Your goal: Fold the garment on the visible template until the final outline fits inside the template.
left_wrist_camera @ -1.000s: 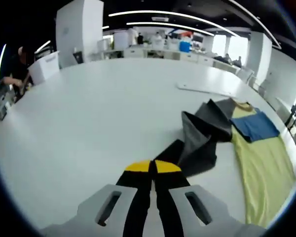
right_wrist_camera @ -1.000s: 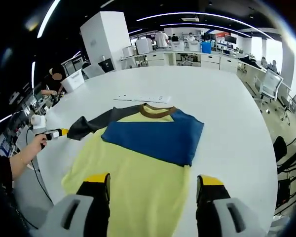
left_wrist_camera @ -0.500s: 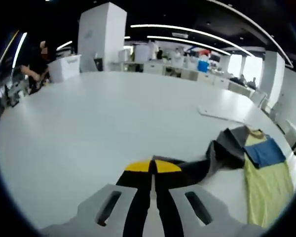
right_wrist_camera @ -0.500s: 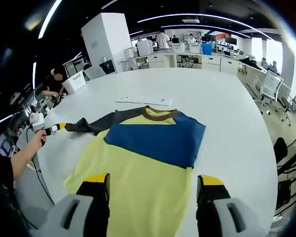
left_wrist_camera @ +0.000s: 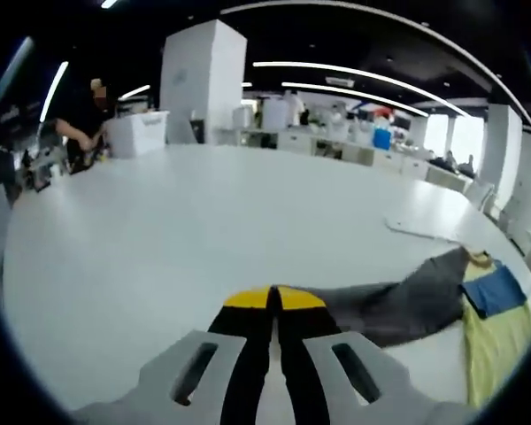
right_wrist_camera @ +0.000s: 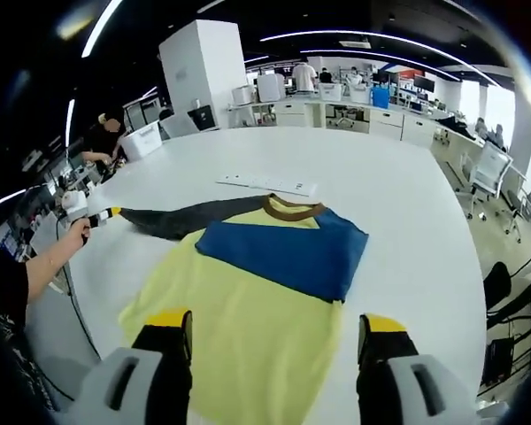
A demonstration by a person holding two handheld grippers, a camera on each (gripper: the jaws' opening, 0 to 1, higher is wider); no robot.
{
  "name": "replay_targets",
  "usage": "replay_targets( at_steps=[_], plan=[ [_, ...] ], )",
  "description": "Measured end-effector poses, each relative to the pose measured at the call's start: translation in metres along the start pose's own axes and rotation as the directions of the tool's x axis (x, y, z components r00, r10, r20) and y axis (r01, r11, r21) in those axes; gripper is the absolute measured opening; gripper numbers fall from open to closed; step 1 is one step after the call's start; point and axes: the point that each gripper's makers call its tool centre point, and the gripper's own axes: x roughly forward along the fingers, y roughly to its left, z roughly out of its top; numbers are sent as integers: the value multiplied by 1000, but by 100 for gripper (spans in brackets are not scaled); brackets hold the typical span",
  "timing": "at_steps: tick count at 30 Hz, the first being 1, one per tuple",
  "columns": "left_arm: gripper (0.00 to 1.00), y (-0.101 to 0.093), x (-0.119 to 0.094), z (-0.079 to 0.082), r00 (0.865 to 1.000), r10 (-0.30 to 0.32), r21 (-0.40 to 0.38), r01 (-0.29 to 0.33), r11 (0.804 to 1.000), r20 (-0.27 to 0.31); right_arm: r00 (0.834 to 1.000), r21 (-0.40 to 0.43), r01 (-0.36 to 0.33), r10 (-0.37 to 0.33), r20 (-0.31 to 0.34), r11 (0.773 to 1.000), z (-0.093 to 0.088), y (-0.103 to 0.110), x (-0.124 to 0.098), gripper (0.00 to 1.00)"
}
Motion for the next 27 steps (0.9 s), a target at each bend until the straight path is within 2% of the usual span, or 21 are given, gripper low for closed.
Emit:
replay_targets(
  at_steps=[2,4,5,6,7,9,11,12,13,15,17,20,27],
  plan=[
    [0,4,-2,-1,1000,4,-5,-4,1000,8,1000,2,1,-1,2,1000,0,0,-1,76],
    [0,7,-2,-6,1000,10,-17,-10,1000,-7,1000,7,-1,1,2,1000,-1,0,-2,76],
    [0,8,-4,-15,999,21,-46,-23,999,-47,1000,10,1,-1,-1,1000,-2,0,-2,76],
    [0,5,-5,-18,999,7,-86,-12,996,-49,1000,8,2,-2,-2,1000,-2,0,-2,76],
    [0,4,-6,-22,998,2,-77,-7,997,-61,1000,8,2,-2,-3,1000,-3,0,-1,76],
    [0,7,-8,-41,988,35,-41,-41,998,-149,1000,12,2,-1,-8,1000,-4,1,-1,76],
    [0,0,-6,-48,990,0,-68,-9,998,-139,1000,15,0,0,-12,1000,-5,1,0,76],
    [0,-2,-6,-53,988,-8,-79,-5,997,-156,1000,14,0,0,-13,1000,-5,1,1,76],
    [0,0,-7,-57,984,6,-58,-16,998,-177,1000,13,1,-1,-13,1000,-5,1,1,76],
    [0,6,-7,-60,982,38,-12,-41,999,-186,1000,13,1,-1,-15,1000,-5,1,1,76],
    [0,7,-4,-61,983,28,-18,-32,999,-180,1000,15,1,-1,-16,1000,-5,1,0,76],
    [0,13,-3,-65,980,47,12,-46,999,-194,1000,16,7,-6,-19,1000,-6,0,-1,76],
    [0,16,1,-69,975,61,25,-57,998,-213,1000,15,7,-7,-14,1000,-6,1,-6,77]
  ],
)
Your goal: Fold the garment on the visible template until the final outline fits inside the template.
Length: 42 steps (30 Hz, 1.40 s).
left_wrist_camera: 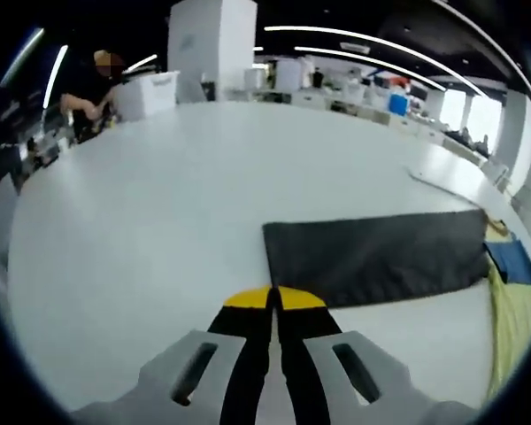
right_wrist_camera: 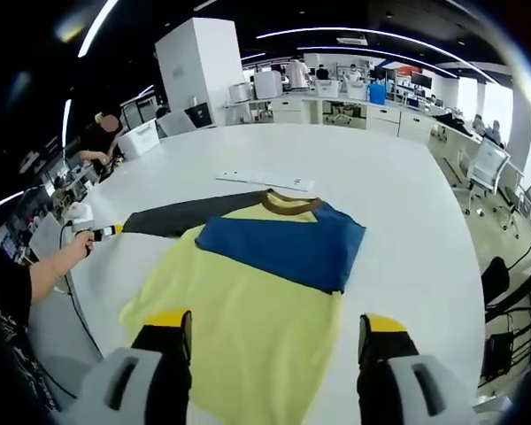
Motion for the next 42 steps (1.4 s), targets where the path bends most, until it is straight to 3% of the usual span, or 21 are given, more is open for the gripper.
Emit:
replay_targets(
  at_steps=[4,8,13,18,21,30,33,42],
  plan=[
    [0,0,0,1,1000,6,7,-6,1000,4,1000,-9,-2,2,11,1000,2,2,-4,78],
    [0,0,-3,4,1000,7,-41,-7,999,20,1000,-22,-1,1,20,1000,3,5,-8,81],
    [15,1,-3,3,1000,22,-43,-22,999,9,1000,-47,-18,18,8,999,-2,13,-13,85],
    [16,-6,-1,-2,1000,3,-48,-4,999,-9,1000,-74,-28,28,-6,997,-7,22,-18,87],
    [15,-10,0,-3,1000,14,-1,-14,1000,-21,1000,-91,-21,19,-23,996,-13,22,-20,87],
    [8,-11,2,-1,997,60,-15,-61,998,-43,1000,-85,-24,22,-17,996,-15,26,-23,86],
    [2,-12,3,-1,997,53,-26,-55,998,-47,1000,-84,-22,21,-19,996,-16,26,-23,86],
    [1,-19,3,6,999,28,2,-28,1000,-23,999,-57,-34,32,-21,998,-23,26,-23,85]
  ],
)
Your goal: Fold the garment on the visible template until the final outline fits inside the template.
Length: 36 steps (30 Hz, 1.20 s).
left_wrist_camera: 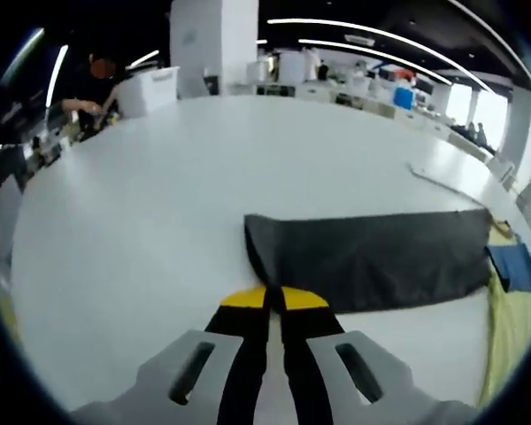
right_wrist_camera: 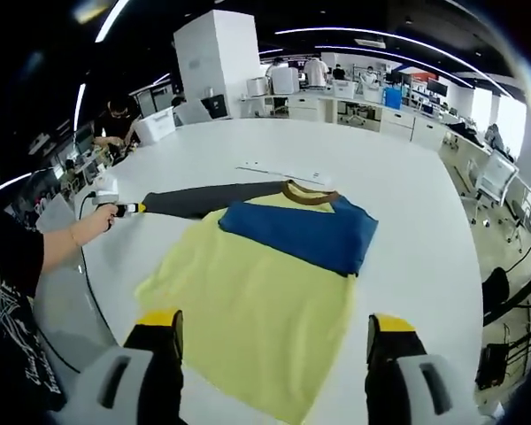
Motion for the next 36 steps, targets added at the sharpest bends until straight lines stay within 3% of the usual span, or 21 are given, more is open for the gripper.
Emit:
replay_targets(
  at_steps=[3,8,12,20,24,36],
  plan=[
    [1,-7,0,6,999,-38,-54,39,998,18,1000,8,-4,4,4,1000,-1,1,0,85],
    [1,-13,-5,16,999,-44,-1,44,999,26,1000,-11,-2,2,-12,1000,-5,1,0,84],
    [1,-18,-12,28,997,-57,-25,58,998,57,1000,-13,0,0,-2,1000,-5,1,-3,84],
    [1,-43,-20,48,991,-98,7,98,995,95,1000,1,-9,9,11,1000,-11,5,-6,85],
    [1,-69,-24,59,982,-154,84,145,986,114,1000,6,-16,16,15,1000,-15,8,-8,85],
    [1,-129,-36,82,954,-263,191,233,954,148,1000,-14,-23,23,8,1000,-22,9,-17,86]
  ],
)
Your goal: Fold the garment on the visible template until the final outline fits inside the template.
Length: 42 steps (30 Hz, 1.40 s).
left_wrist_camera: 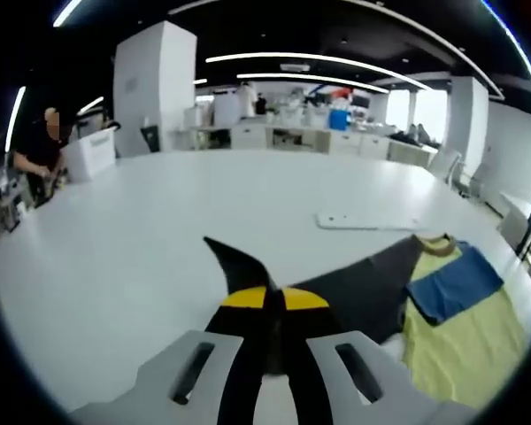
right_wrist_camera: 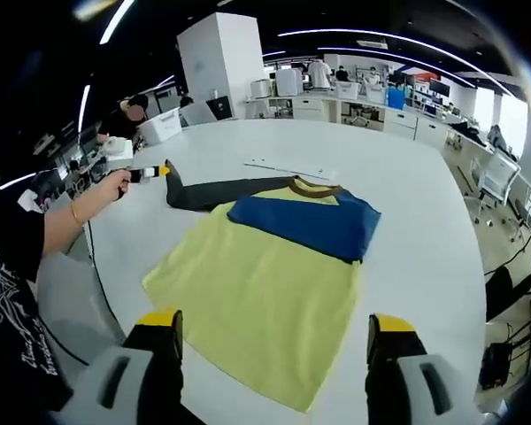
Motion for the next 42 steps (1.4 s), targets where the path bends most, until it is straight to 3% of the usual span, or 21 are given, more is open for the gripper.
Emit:
replay_targets(
  at_steps=[7,18,28,42],
  plan=[
    [1,-37,2,17,998,-62,41,61,997,21,1000,14,-3,2,31,1000,-2,2,-7,87],
    [1,-108,8,33,982,-185,119,180,976,30,998,3,-12,12,63,1000,-5,7,-11,90],
    [1,-172,14,43,956,-292,175,282,943,35,1000,-6,1,-1,26,1000,-23,6,-10,90],
    [1,-243,15,49,915,-401,210,387,898,28,1000,7,21,-21,19,1000,-30,-1,-10,91]
  ],
)
